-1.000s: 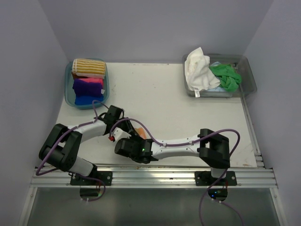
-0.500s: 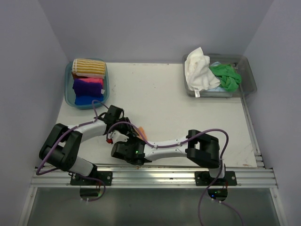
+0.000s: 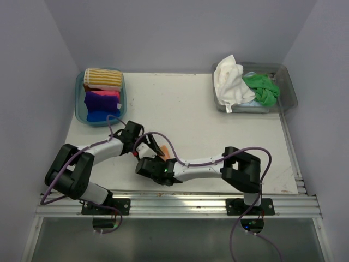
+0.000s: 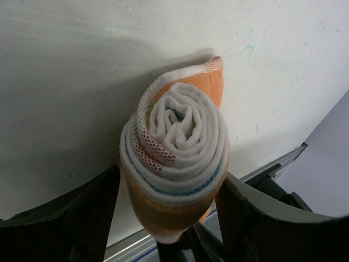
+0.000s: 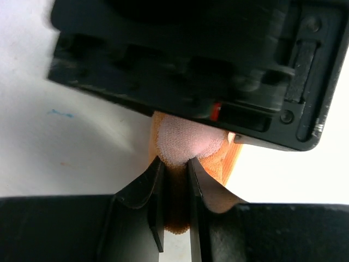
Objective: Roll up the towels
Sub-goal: Roll the towel
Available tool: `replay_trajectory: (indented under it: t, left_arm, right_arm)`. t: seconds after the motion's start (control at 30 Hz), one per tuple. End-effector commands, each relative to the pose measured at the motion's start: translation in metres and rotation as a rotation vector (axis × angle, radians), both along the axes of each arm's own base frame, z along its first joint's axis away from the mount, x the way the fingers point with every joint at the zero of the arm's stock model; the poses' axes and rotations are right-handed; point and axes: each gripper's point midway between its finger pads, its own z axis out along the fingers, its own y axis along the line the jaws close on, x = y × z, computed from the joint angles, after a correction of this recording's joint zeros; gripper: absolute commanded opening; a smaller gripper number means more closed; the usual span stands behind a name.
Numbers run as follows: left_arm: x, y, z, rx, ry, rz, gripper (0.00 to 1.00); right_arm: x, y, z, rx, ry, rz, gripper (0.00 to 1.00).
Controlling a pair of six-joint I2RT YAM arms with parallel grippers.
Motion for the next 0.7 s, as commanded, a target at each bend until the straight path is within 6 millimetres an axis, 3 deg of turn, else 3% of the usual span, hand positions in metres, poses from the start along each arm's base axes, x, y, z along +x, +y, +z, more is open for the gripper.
replay_trajectory:
  t: [0.0,0.17,0.37,0.47,0.67]
  left_arm:
    - [0.012,-0.005,0.022,-0.026,-0.062,-0.014,0.73]
    - [0.017,-0.006,0.029,-0.034,-0.087,-0.011,0.85]
    - [0.02,-0.009,0.033,-0.052,-0.11,-0.014,0.87]
    - [0.02,-0.013,0.034,-0.077,-0.117,-0.026,0.84]
    - [0.017,-0.02,0.029,-0.112,-0.102,-0.052,0.72]
  right_arm:
    - [0.002,-0.015,-0.021,0.129,0.17,-0.066,0.1]
    - [-0.007,-0.013,-0.022,0.314,0.329,-0.05,0.09]
    - [-0.008,-0.013,-0.02,0.488,0.431,-0.058,0.09]
    - [-0.01,-0.019,-0.024,0.548,0.48,-0.068,0.09]
    - [-0.009,-0.017,-0.013,0.7,0.536,-0.061,0.08]
